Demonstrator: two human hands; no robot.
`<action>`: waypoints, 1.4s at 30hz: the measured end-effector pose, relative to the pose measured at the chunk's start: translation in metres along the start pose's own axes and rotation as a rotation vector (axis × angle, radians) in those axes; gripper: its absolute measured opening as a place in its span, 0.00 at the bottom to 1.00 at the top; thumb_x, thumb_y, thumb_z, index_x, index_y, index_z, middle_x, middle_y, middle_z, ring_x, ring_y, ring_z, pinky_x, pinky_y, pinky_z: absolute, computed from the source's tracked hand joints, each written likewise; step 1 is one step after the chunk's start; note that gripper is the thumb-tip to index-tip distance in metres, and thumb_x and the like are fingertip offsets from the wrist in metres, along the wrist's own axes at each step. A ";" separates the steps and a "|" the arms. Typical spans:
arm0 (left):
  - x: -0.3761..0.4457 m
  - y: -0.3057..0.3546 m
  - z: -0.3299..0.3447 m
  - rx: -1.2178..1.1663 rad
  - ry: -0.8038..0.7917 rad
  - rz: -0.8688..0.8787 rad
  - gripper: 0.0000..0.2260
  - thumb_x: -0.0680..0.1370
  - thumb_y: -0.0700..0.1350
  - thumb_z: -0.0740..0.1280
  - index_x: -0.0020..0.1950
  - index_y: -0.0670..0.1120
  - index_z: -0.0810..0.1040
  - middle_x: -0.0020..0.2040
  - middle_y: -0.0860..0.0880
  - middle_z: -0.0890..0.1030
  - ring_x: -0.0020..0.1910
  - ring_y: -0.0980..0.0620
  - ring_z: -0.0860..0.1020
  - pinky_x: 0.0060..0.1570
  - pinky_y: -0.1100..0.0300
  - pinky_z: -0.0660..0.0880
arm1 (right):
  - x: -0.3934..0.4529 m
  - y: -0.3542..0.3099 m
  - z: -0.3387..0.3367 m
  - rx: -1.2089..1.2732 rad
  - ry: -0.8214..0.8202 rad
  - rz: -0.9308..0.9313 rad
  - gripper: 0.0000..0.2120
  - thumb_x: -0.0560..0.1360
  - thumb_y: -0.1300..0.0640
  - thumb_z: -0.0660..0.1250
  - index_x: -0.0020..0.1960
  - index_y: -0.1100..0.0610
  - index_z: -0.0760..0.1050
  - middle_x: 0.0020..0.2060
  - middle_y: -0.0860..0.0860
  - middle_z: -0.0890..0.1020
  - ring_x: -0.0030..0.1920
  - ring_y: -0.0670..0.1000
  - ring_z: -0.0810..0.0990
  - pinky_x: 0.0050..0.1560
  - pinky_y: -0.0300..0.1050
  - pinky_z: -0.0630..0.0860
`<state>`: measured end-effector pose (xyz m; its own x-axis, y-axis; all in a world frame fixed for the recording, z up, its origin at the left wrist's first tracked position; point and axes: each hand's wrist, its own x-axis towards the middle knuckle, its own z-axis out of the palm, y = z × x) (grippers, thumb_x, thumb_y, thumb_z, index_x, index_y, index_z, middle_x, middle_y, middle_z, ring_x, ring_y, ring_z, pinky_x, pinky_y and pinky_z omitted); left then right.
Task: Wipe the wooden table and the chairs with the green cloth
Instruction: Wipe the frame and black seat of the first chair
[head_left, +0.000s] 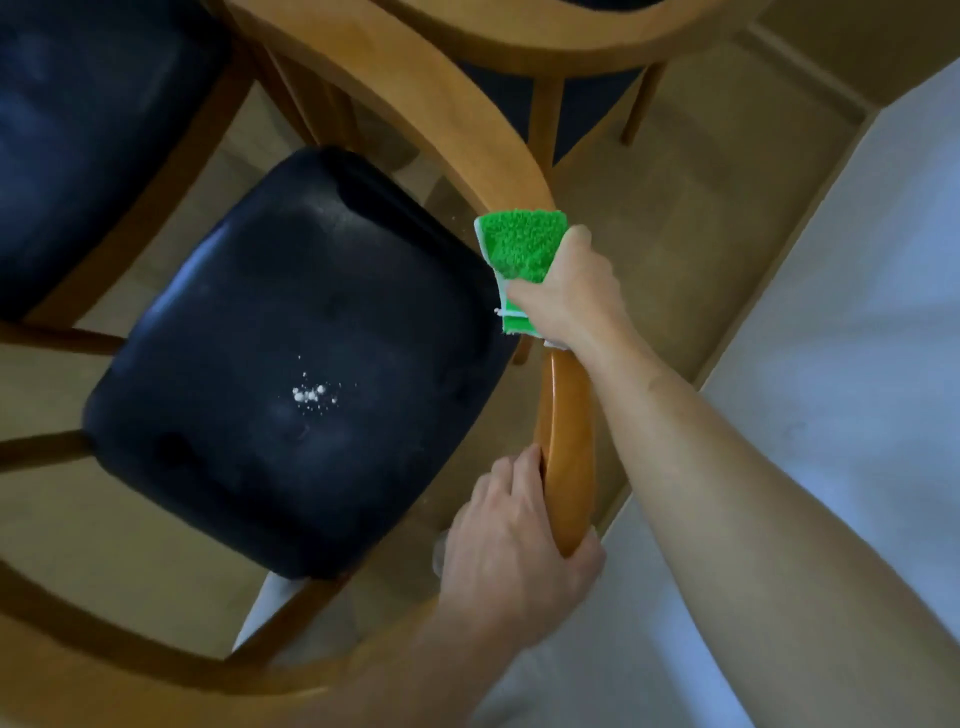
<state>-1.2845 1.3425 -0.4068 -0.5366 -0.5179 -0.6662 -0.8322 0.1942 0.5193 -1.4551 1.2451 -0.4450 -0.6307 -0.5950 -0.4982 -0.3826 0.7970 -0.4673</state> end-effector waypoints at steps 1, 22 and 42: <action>0.000 0.003 0.001 0.002 0.015 -0.020 0.33 0.71 0.64 0.64 0.71 0.57 0.56 0.57 0.58 0.69 0.55 0.57 0.72 0.56 0.54 0.75 | -0.005 0.004 -0.001 0.021 -0.033 0.007 0.27 0.72 0.47 0.71 0.62 0.58 0.64 0.51 0.53 0.74 0.51 0.57 0.78 0.47 0.49 0.74; 0.111 0.068 -0.005 -0.137 0.382 -0.312 0.08 0.79 0.49 0.60 0.56 0.48 0.67 0.53 0.50 0.71 0.54 0.49 0.73 0.56 0.51 0.71 | 0.032 -0.011 0.003 -0.140 0.052 -0.214 0.35 0.72 0.47 0.74 0.68 0.61 0.60 0.63 0.57 0.73 0.61 0.57 0.76 0.55 0.46 0.72; 0.118 0.067 -0.006 -0.262 0.399 -0.283 0.05 0.80 0.49 0.57 0.53 0.50 0.64 0.51 0.51 0.70 0.54 0.51 0.74 0.54 0.55 0.73 | 0.047 0.013 0.001 0.191 -0.140 -0.060 0.37 0.62 0.29 0.71 0.57 0.57 0.72 0.45 0.50 0.82 0.41 0.50 0.82 0.41 0.48 0.80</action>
<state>-1.4025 1.2897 -0.4478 -0.1598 -0.8050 -0.5714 -0.8464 -0.1861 0.4990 -1.4890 1.2270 -0.4755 -0.5060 -0.6596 -0.5558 -0.2730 0.7338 -0.6221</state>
